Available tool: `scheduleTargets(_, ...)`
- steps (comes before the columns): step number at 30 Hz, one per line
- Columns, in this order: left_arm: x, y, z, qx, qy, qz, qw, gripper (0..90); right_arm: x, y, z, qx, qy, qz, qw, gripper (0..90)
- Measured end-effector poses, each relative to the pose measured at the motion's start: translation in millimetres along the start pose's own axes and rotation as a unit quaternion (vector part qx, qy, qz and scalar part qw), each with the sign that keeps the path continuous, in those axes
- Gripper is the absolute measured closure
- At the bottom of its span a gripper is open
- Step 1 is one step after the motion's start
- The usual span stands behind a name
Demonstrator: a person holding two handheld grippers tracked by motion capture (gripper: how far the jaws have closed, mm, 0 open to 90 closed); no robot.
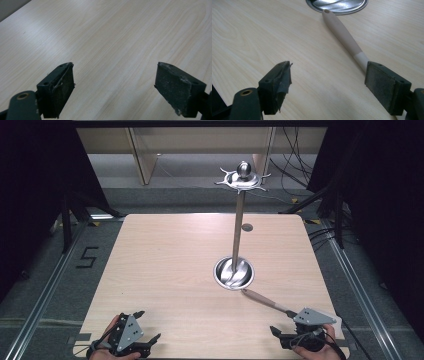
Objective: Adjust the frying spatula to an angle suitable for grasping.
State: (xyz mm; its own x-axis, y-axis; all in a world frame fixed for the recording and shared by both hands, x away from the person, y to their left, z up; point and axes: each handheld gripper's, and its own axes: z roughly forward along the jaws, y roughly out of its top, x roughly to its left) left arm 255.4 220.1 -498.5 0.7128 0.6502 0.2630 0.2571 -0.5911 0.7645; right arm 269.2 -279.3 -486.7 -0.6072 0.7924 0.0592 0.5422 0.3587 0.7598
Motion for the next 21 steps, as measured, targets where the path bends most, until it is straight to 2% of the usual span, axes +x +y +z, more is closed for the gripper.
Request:
scheduleTargets(1,-0.6,-0.1,0.2,-0.003,-0.001,-0.003,1.0000,15.0,-2.0,0.9,0.9,-0.006,-0.003,-0.013,0.9999,22.1)
scheduleTargets(5,-1.7,-0.3,1.3,-0.011,-0.002,-0.014,0.9998,15.0,-2.0,4.9,0.9,0.001,0.005,-0.008,1.0000,22.3)
scheduleTargets(6,-1.0,-0.1,0.7,-0.004,-0.004,-0.011,0.9999,15.0,-3.2,6.5,0.8,-0.001,-0.005,-0.018,0.9998,22.3)
scheduleTargets(8,-1.2,-0.4,1.4,-0.001,-0.007,-0.013,0.9999,15.0,-3.1,8.2,0.2,0.006,-0.005,-0.011,0.9999,22.3)
scheduleTargets(9,-0.1,-0.8,0.9,0.001,-0.001,-0.006,1.0000,15.0,-5.9,12.1,1.6,0.010,-0.002,-0.013,0.9999,22.8)
scheduleTargets(11,0.0,-0.6,0.9,0.001,0.000,-0.007,1.0000,15.0,-7.8,15.6,2.1,0.016,-0.011,-0.014,0.9997,23.4)
scheduleTargets(12,0.1,-0.4,0.4,0.004,0.000,-0.006,1.0000,15.0,-6.7,17.4,2.9,0.018,-0.012,-0.003,0.9998,23.7)
scheduleTargets(13,0.1,-0.7,0.9,0.001,0.000,-0.007,1.0000,15.0,-9.6,19.9,4.3,0.020,-0.004,-0.012,0.9997,24.4)
scheduleTargets(15,0.7,-0.2,0.3,0.008,-0.004,-0.007,0.9999,15.0,-10.6,24.4,6.3,0.022,-0.009,-0.014,0.9996,25.5)
scheduleTargets(18,0.0,-0.4,0.7,0.007,0.001,-0.004,1.0000,15.0,-11.6,28.0,9.1,0.023,-0.011,-0.021,0.9995,28.8)
scheduleTargets(19,0.1,-0.3,0.9,0.007,0.001,-0.005,1.0000,15.0,-12.9,33.2,12.8,0.037,-0.009,-0.028,0.9989,29.1)
scheduleTargets(21,0.1,-0.4,1.0,0.007,0.001,-0.005,1.0000,15.0,-13.2,34.8,14.6,0.039,-0.010,-0.028,0.9988,30.1)
